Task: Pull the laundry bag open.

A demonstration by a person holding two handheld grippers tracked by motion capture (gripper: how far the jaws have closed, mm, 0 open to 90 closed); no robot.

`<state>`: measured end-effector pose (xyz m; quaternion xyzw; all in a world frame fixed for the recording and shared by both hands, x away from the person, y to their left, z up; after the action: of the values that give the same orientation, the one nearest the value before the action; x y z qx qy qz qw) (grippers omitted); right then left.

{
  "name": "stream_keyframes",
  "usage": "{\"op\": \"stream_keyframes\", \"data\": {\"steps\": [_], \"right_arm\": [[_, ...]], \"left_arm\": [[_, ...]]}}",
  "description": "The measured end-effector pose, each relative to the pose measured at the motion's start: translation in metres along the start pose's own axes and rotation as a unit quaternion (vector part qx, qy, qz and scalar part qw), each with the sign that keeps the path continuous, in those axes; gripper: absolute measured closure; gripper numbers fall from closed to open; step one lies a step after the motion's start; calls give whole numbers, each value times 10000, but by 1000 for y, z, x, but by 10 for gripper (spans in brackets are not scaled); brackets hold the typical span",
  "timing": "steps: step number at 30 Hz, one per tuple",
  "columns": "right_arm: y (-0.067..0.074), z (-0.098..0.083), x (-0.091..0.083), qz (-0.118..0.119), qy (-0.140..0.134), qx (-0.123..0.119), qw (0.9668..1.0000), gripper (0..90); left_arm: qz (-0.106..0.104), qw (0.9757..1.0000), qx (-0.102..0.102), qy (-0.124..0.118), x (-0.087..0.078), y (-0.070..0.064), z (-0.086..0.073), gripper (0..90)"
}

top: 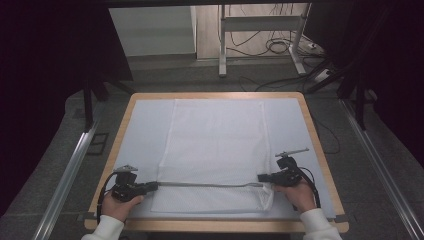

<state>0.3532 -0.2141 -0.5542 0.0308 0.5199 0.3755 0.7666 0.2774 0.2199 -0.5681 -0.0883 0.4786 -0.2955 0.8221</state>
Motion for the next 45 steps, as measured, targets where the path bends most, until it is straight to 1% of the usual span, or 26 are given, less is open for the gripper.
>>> {"op": "stream_keyframes", "data": {"steps": [2,7,10,14,19,22,25,28,31,32,33,34,36,38,40,42,43,45], "right_arm": [[0,0,0,-6,8,-1,10000,885],[0,0,0,-1,8,-4,10000,885],[0,0,1,10,4,-16,10000,885],[0,0,1,3,6,-16,10000,885],[0,-1,1,-2,1,-12,10000,885],[0,-2,0,-26,3,-19,10000,884],[0,-3,-1,-41,-31,-36,10000,879],[0,-3,-2,-67,-41,-39,10000,876],[1,-4,-3,-120,-65,-75,9999,858],[2,-4,-3,-146,-72,-74,9998,833],[2,-4,-4,-182,-93,-97,9997,774],[2,-4,-5,-239,-134,-101,9996,686],[2,-5,-10,-355,-196,-120,9991,544],[1,-6,-17,-497,-356,-108,9981,448],[0,-7,-26,-637,-535,-163,9964,404],[-2,-9,-35,-743,-742,-211,9943,377],[-3,-10,-39,-765,-841,-236,9932,368],[-3,-12,-48,-774,-1031,-309,9912,352]], "left_arm": [[7,10000,-9,3,0,1,0,870],[132,9999,14,24,-1,4,-1,870],[159,9999,-2,37,-2,7,-2,870],[159,9999,-16,32,-1,7,-1,870],[99,9999,-50,20,-1,7,-1,869],[102,9999,-27,11,0,6,0,868],[53,10000,4,-37,0,5,0,865],[46,9999,54,-86,-1,4,-1,863],[80,9998,105,-143,-2,3,-1,856],[138,9997,139,-169,-3,3,-1,842],[211,9994,162,-232,-4,3,0,813],[271,9989,211,-309,-6,2,1,755],[363,9975,265,-554,-11,0,3,650],[389,9950,422,-815,-17,-3,6,569],[430,9932,531,-946,-21,-4,10,529],[496,9913,580,-1075,-23,-6,15,447],[499,9908,599,-1109,-24,-7,16,406],[525,9895,642,-1187,-25,-7,21,359]]}}
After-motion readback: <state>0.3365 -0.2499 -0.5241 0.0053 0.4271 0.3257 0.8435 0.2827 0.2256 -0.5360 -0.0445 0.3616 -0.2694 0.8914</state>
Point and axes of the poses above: each handheld gripper's, and its own axes: x roughly forward along the jaws, z roughly out of its top, y roughly to its left, the point moved 5 cm from there along x, roughly forward along the jaws, and after that the axes turned 5 degrees about y, right-handed, at the moved point
